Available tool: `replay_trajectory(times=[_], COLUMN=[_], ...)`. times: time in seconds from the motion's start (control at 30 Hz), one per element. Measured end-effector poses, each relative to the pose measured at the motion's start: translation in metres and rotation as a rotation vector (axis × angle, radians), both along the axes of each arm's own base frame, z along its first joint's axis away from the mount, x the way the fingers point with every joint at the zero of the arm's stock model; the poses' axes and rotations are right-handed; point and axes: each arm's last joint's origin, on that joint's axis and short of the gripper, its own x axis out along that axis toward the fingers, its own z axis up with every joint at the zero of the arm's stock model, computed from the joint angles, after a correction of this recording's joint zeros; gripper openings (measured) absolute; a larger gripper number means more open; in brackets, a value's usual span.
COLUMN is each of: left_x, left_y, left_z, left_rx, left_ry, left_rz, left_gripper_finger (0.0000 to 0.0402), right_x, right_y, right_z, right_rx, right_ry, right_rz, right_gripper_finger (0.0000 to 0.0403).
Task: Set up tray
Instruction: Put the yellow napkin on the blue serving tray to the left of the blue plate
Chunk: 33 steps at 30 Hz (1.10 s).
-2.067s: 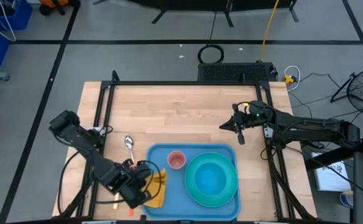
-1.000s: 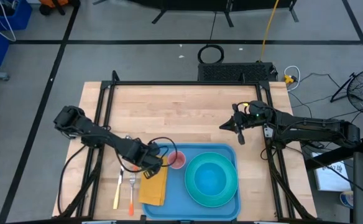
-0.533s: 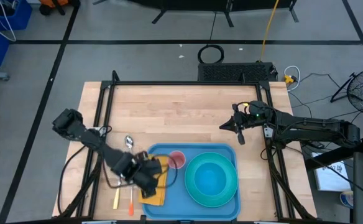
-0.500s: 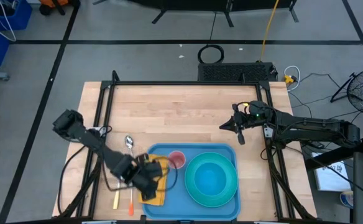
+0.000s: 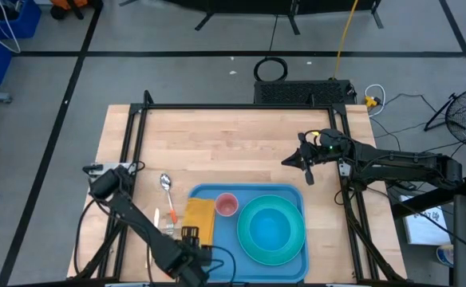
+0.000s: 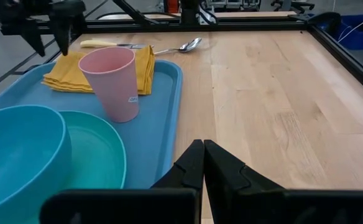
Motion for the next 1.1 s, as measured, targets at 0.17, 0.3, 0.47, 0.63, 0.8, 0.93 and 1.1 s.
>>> replay_trajectory(times=[0.17, 0.3, 0.47, 0.63, 0.8, 0.93, 1.1], left_x=[-0.005, -0.01, -0.008, -0.006, -0.003, -0.001, 0.001], left_y=[-0.007, -0.006, -0.007, -0.008, -0.008, -0.009, -0.008], left_z=[0.0, -0.012, -0.023, -0.031, -0.052, -0.065, -0.069], left_rx=[0.012, 0.063, 0.016, -0.015, 0.022, 0.047, 0.057], left_ry=[-0.005, -0.007, -0.026, -0.053, -0.003, 0.02, 0.018], left_rz=[-0.054, -0.092, -0.102, -0.133, -0.156, -0.199, -0.195], left_gripper_finger=[0.0286, 0.0286, 0.0269, 0.0243, 0.0211, 0.0189, 0.0155], right_x=[0.0, 0.001, 0.002, 0.002, 0.002, 0.002, 0.002], right_y=[0.0, 0.0, -0.001, -0.001, -0.001, -0.001, -0.001], right_z=[0.0, 0.003, 0.004, 0.004, 0.004, 0.004, 0.004], right_rx=[0.008, -0.001, -0.001, -0.002, -0.004, -0.007, -0.008], right_ry=[-0.002, -0.029, -0.046, -0.046, -0.045, -0.045, -0.045], right_rz=[-0.004, -0.004, -0.006, -0.005, -0.005, -0.005, -0.007], right_gripper_finger=[0.0004, 0.0004, 0.0004, 0.0004, 0.0004, 0.0004, 0.0004])
